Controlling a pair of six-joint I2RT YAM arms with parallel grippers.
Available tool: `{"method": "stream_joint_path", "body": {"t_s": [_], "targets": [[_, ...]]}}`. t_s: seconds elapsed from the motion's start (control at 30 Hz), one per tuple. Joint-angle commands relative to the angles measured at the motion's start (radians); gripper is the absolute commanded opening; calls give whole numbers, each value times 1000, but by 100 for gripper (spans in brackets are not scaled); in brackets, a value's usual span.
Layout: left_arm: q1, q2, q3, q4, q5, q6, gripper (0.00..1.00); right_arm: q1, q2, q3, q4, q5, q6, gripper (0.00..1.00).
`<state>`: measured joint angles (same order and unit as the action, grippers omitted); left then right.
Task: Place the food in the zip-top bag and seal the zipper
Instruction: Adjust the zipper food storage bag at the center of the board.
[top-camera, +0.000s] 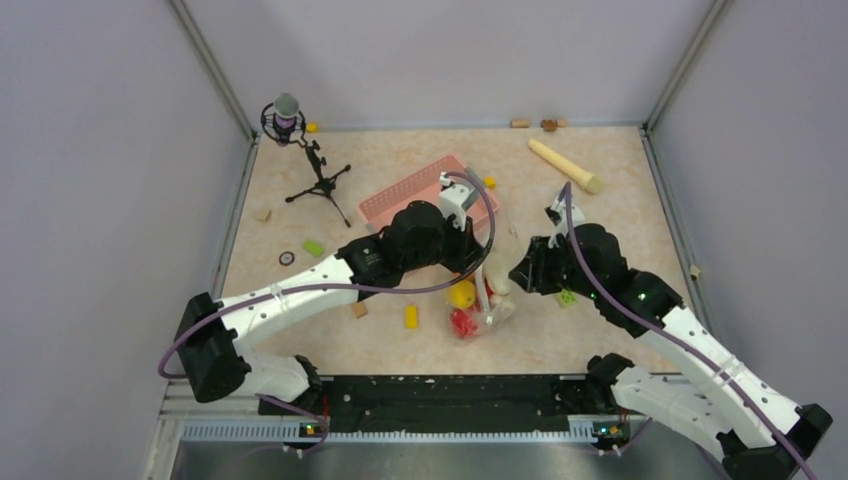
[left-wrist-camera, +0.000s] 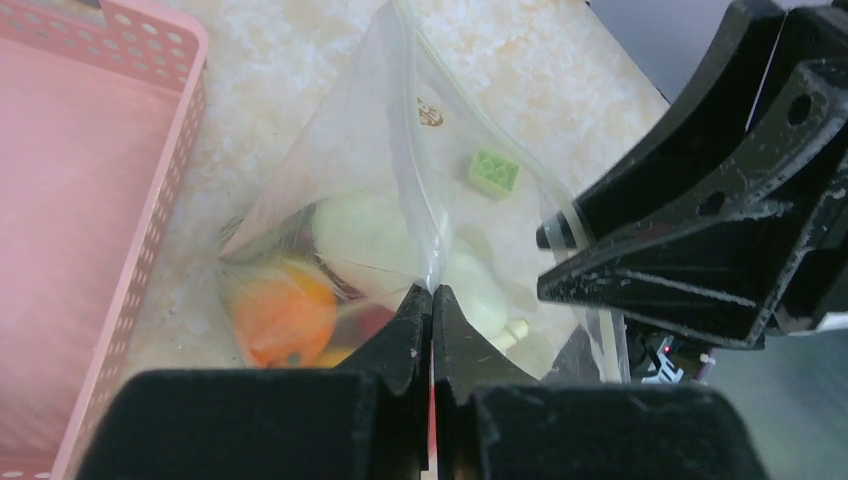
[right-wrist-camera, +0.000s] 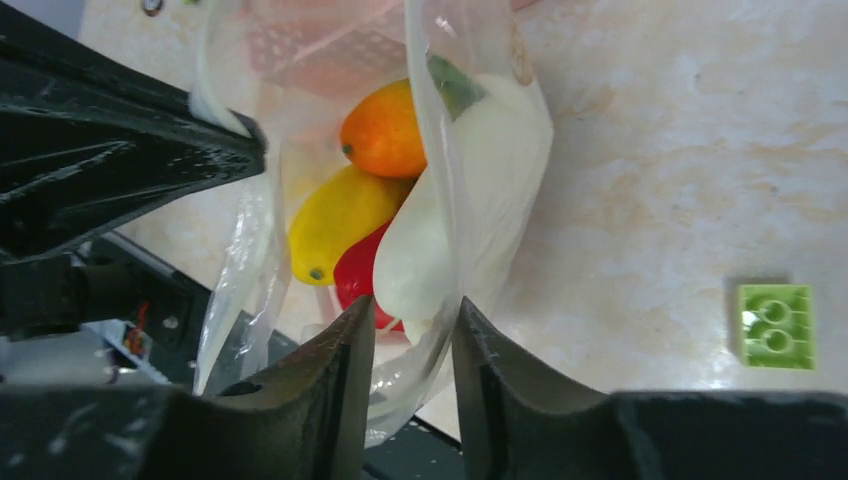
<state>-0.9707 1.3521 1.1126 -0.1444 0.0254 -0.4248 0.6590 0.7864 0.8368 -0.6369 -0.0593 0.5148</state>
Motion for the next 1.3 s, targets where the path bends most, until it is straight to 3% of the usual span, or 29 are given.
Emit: {"method": "stream_joint_path", "body": {"t_s": [0.0,0.2,0.5,0.53,0.6,0.7,0.77,0.9,1.03,1.17,1.27], "targets": [[7,-18,-14,53,105,67,0,10,-27,-11,30,172,-43,39],[8,-79,-85,106,185,105,0,11,24,34,69,217,-106,51],[7,-75,-97,106,281,139,0,10,162,110,169,219,-178,52],[7,-74,-98,110,290,140,0,10,176,112,176,227,-180,47],[7,-75,-101,110,306,143,0,10,196,113,191,262,-156,16],[8,-82,-112,119,347,154,0,10,216,89,228,277,-117,0],[7,-91,-118,128,348,153,9,10,223,80,245,279,-82,0],[7,-119,-137,130,275,144,69,9,230,116,166,380,38,0],[7,-187,-196,178,276,174,96,9,270,236,-75,587,148,0],[8,-261,-265,218,240,199,97,8,309,331,-326,801,253,0],[8,-286,-299,224,338,254,97,5,312,368,-449,879,337,0]]}}
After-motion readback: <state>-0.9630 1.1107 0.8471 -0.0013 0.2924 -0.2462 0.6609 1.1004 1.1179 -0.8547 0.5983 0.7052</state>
